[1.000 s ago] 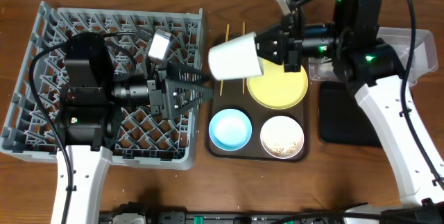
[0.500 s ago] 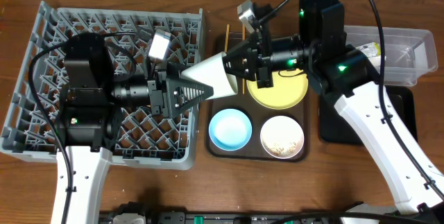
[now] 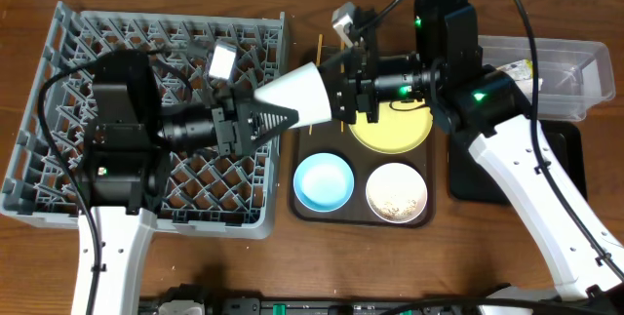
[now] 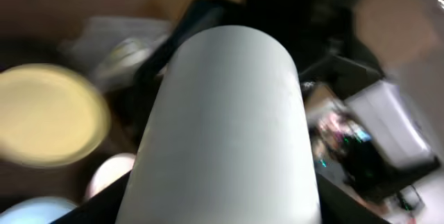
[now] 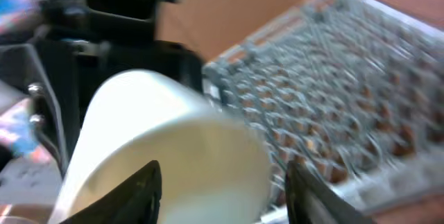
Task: Sort waste into correct bins and load items into the dishwasher
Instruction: 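Lower the white cup into the dish rack with the left gripper and release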
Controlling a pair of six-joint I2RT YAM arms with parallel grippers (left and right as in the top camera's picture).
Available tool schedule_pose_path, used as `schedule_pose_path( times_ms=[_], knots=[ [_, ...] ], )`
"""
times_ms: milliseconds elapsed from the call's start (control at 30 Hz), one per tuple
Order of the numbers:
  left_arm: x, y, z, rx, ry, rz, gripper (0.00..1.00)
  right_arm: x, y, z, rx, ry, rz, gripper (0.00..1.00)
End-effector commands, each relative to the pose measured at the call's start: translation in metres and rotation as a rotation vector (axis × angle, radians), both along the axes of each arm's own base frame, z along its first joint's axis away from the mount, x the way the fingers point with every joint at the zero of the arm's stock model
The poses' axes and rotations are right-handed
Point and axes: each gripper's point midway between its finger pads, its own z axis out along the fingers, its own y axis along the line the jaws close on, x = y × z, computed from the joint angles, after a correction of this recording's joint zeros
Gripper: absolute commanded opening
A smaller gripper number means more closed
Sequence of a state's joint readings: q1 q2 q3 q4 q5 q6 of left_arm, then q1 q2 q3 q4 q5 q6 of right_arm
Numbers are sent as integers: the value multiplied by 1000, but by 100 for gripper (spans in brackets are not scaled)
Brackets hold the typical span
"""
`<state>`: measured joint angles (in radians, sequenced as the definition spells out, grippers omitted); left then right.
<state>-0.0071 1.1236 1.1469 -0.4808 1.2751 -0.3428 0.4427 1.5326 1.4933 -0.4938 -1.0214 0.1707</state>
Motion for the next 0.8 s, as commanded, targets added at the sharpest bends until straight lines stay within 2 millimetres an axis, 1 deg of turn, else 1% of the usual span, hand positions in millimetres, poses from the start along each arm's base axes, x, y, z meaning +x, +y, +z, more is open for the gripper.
schedule_pose_path(
  times_ms=[0,67,167,267,367,400,467,533,633,700,767],
  knots=[
    [43,52,-41,210,96,370,55,23,-17,-18,-104,-4,-145,57],
    [46,87,-66,310,201,536,55,29,-29,-34,-181,20,-206,57],
    [35,145,-94,447,352,771,54,29,-41,-56,-286,43,-249,57],
    [13,199,-110,581,494,988,54,29,-52,-72,-372,52,-283,57],
    [-20,255,-123,727,654,1254,55,29,-60,-82,-436,62,-317,57],
    [-30,269,-126,758,701,1324,55,29,-62,-84,-449,65,-325,57],
    [-42,285,-132,795,762,1398,55,28,-63,-86,-459,70,-327,58],
    [-45,293,-138,803,804,1423,55,29,-63,-86,-460,70,-328,59],
    [-47,311,-154,837,896,1483,55,29,-63,-88,-472,62,-330,59],
    [-44,317,-165,849,946,1485,55,27,-64,-89,-477,70,-326,59],
    [-35,316,-179,836,991,1445,56,26,-64,-90,-481,75,-325,59]
  ],
)
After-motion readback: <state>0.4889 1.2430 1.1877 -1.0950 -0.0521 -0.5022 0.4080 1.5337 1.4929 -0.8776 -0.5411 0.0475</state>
